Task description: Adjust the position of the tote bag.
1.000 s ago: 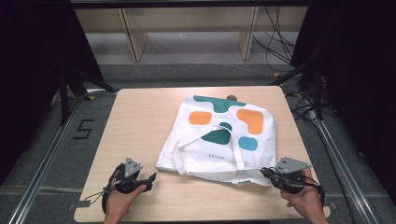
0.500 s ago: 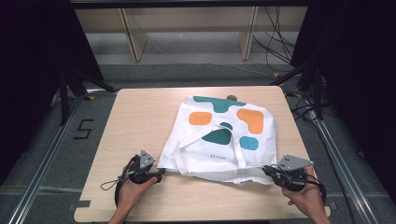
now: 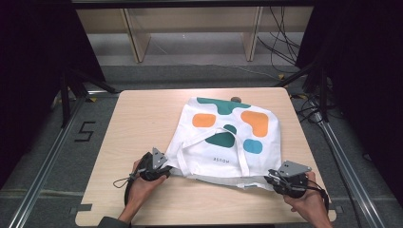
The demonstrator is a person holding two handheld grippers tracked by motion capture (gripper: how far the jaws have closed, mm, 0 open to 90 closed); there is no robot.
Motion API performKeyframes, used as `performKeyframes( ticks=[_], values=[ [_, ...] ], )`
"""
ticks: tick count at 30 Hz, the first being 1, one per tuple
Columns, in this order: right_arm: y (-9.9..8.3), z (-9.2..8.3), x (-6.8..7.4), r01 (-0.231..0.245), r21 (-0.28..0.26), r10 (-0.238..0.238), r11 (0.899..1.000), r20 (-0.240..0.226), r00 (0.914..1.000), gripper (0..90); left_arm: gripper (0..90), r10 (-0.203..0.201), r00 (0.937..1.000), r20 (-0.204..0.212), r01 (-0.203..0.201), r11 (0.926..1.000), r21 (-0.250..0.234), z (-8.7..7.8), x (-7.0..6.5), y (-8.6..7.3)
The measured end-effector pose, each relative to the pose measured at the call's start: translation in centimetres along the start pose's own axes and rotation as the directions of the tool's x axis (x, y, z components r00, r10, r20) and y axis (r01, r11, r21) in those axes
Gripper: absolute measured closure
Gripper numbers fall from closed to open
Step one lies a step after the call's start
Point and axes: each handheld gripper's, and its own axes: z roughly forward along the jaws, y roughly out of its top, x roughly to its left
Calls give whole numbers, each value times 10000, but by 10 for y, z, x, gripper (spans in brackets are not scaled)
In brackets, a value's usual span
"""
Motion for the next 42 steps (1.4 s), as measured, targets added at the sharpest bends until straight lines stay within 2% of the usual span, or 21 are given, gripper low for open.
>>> performKeyframes(
  ticks=[3, 4, 6, 11, 13, 15, 17, 19, 20, 22, 24, 28, 29, 30, 31, 32, 34, 35, 36, 40, 42],
  values=[
    [-2, 4, 5, 184, 424, -196, 9989, 282, 9994, 595, 594, 350, 9994, -35, -350, 9994, -51, 1, -2, 2],
    [-6, 9, 9, 230, 897, -270, 9957, 430, 9987, 590, 649, 646, 9979, -46, -646, 9979, -26, 0, -3, 4],
    [-10, 12, 10, 473, 1329, -551, 9900, 553, 9970, 572, 704, 819, 9966, 49, -819, 9966, -58, -2, -3, 5],
    [-13, 9, 9, 774, 1386, -875, 9873, 683, 9938, 722, 789, 1123, 9935, 204, -1122, 9937, -35, -5, -8, 6],
    [-14, 7, 4, 955, 1193, -1066, 9883, 906, 9902, 782, 797, 1349, 9901, 387, -1351, 9908, 16, -10, -16, 6],
    [-14, 3, 0, 797, 1016, -912, 9916, 1132, 9894, 810, 802, 1524, 9871, 500, -1526, 9883, 6, -16, -21, 6],
    [-16, 1, -4, 558, 891, -659, 9945, 1144, 9912, 818, 806, 1892, 9801, 596, -1887, 9819, -146, -21, -25, 6],
    [-18, 2, -7, 398, 816, -496, 9959, 1220, 9913, 815, 806, 1806, 9812, 686, -1798, 9836, -164, -26, -29, 5],
    [-18, 2, -8, 248, 835, -348, 9962, 1211, 9920, 805, 806, 1929, 9783, 756, -1921, 9812, -177, -28, -29, 4],
    [-19, 3, -11, 420, 684, -504, 9968, 1262, 9907, 790, 806, 1794, 9805, 798, -1782, 9838, -209, -29, -31, 3],
    [-22, 3, -13, -76, 637, -6, 9979, 1288, 9917, 752, 806, 1829, 9793, 871, -1818, 9831, -198, -32, -33, 2],
    [-22, 5, -13, 120, 751, -214, 9971, 1260, 9918, 779, 806, 1965, 9748, 1054, -1957, 9805, -180, -39, -38, -1],
    [-23, 4, -14, 388, 704, -474, 9968, 1250, 9910, 788, 806, 1940, 9755, 1034, -1930, 9810, -198, -41, -39, -2],
    [-22, 4, -12, 209, 694, -296, 9974, 1264, 9915, 797, 807, 1750, 9786, 1079, -1742, 9846, -166, -43, -41, -3],
    [-21, 3, -12, 279, 639, -355, 9976, 1208, 9920, 811, 810, 1876, 9763, 1075, -1872, 9822, -147, -46, -41, -4],
    [-20, 2, -13, 419, 377, -463, 9984, 1226, 9914, 828, 815, 1851, 9764, 1112, -1828, 9827, -305, -51, -44, -7],
    [-20, 1, -13, 366, 326, -403, 9988, 1209, 9918, 836, 814, 1823, 9776, 1056, -1791, 9831, -389, -53, -44, -8],
    [-19, 1, -13, 542, 206, -563, 9983, 1173, 9915, 843, 814, 1901, 9750, 1150, -1877, 9817, -310, -55, -45, -9],
    [-18, -2, -12, 190, 180, -209, 9997, 1113, 9936, 853, 817, 1918, 9749, 1129, -1901, 9814, -259, -57, -46, -10],
    [-16, -5, -13, 404, -145, -384, 9991, 1156, 9926, 858, 822, 1860, 9763, 1108, -1821, 9823, -444, -62, -51, -12],
    [-16, -8, -13, 250, -363, -207, 9990, 1162, 9930, 859, 825, 2028, 9726, 1134, -1999, 9791, -363, -69, -50, -11]
  ],
)
